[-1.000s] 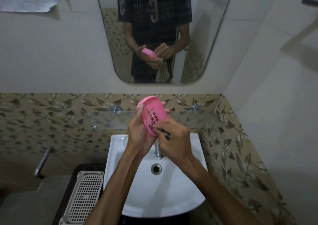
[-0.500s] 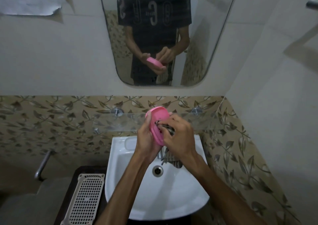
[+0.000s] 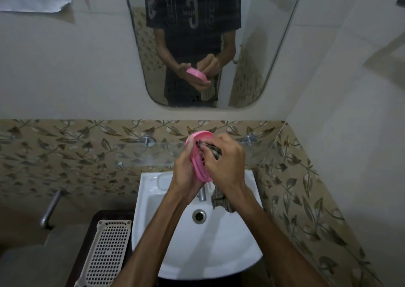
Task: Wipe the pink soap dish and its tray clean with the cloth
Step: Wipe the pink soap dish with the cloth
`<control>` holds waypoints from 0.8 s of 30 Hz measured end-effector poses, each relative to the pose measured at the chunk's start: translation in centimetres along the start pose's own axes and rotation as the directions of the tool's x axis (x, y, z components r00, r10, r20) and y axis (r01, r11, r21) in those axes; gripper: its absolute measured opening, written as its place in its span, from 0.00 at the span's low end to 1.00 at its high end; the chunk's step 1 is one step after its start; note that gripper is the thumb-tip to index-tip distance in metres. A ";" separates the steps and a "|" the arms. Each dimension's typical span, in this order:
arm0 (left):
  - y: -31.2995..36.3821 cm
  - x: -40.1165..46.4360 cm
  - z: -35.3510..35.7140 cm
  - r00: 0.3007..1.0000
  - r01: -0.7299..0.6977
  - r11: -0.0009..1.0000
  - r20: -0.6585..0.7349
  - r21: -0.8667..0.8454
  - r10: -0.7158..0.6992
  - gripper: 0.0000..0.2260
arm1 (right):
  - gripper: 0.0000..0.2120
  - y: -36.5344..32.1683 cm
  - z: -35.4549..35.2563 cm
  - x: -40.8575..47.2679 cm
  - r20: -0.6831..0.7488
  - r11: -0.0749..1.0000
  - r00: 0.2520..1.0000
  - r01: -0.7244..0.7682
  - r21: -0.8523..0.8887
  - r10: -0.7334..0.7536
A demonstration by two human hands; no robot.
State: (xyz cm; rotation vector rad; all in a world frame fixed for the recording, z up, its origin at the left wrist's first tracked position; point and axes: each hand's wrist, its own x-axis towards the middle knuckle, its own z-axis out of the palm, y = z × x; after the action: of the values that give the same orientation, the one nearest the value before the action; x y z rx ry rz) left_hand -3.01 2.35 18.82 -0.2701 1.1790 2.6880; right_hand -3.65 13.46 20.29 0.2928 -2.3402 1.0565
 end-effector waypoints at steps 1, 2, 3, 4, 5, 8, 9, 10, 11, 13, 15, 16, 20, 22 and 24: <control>0.2 0.1 -0.1 1.000 0.005 1.000 0.013 -0.006 -0.005 0.28 | 0.09 0.2 0.1 -0.5 0.025 1.000 1.000 -0.010 0.010 0.010; 0.2 0.3 -0.3 1.000 0.012 1.000 0.016 -0.010 -0.011 0.28 | 0.10 0.4 0.1 -1.5 0.065 1.000 0.998 -0.020 0.019 0.018; 0.1 0.5 -0.5 1.000 0.019 1.000 0.008 -0.002 -0.019 0.28 | 0.11 0.5 0.0 -2.5 0.103 0.999 0.994 -0.026 0.027 0.023; -0.1 0.5 -0.7 0.999 0.034 0.999 0.001 -0.006 -0.034 0.29 | 0.11 0.6 -0.2 -3.1 0.127 0.999 0.991 -0.032 0.038 0.027; -0.4 0.3 -0.7 0.999 0.052 0.998 -0.010 -0.020 -0.052 0.29 | 0.11 0.7 -0.2 -3.0 0.133 0.999 0.991 -0.032 0.042 0.026; -0.5 0.1 -0.2 0.999 0.027 1.000 -0.018 -0.016 -0.027 0.29 | 0.08 0.9 -0.1 -0.7 0.043 1.000 0.999 -0.021 0.007 0.021; -0.3 0.3 -0.3 1.000 -0.001 1.000 -0.024 0.003 0.001 0.29 | 0.07 0.9 -0.1 -0.3 0.027 1.000 0.999 -0.030 -0.005 0.030; -0.1 0.5 -0.5 1.000 -0.020 1.000 -0.021 0.003 0.020 0.29 | 0.07 1.1 -0.2 -0.6 0.039 0.999 0.998 -0.039 -0.008 0.039; 0.2 0.7 -0.8 0.999 -0.033 0.999 -0.015 -0.008 0.033 0.29 | 0.07 1.4 -0.2 -1.4 0.078 0.999 0.996 -0.039 0.001 0.039; 0.6 1.1 -1.2 0.999 -0.028 1.000 -0.019 -0.010 0.028 0.28 | 0.07 2.0 -0.5 -3.4 0.195 0.998 0.980 -0.047 0.039 0.039; 0.2 0.9 -1.3 0.999 0.015 0.999 -0.036 -0.034 -0.017 0.28 | 0.08 2.7 -0.6 -3.6 0.207 0.996 0.976 -0.081 0.036 0.072; -0.2 0.6 -1.2 0.999 0.034 0.998 -0.035 -0.050 -0.036 0.29 | 0.08 3.0 -0.6 -3.1 0.167 0.995 0.982 -0.093 0.023 0.088; -0.6 0.5 -1.6 0.999 0.009 0.998 -0.039 -0.058 -0.012 0.29 | 0.08 2.7 -0.5 -3.2 0.158 0.998 0.986 -0.055 -0.009 0.055; -0.2 0.7 -1.6 0.999 -0.019 1.000 -0.026 -0.023 0.019 0.28 | 0.09 2.8 -0.7 -3.9 0.220 1.000 0.975 -0.014 0.001 0.014; -0.2 0.7 -1.2 0.999 -0.039 0.999 -0.017 -0.003 0.039 0.28 | 0.08 3.3 -0.9 -3.8 0.175 1.000 0.984 -0.020 -0.017 0.022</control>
State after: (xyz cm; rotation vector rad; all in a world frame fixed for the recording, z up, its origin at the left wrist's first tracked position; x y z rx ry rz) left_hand -3.52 1.62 17.71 -0.2745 1.1964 2.7266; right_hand -1.51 16.25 16.56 0.3693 -2.5112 1.0601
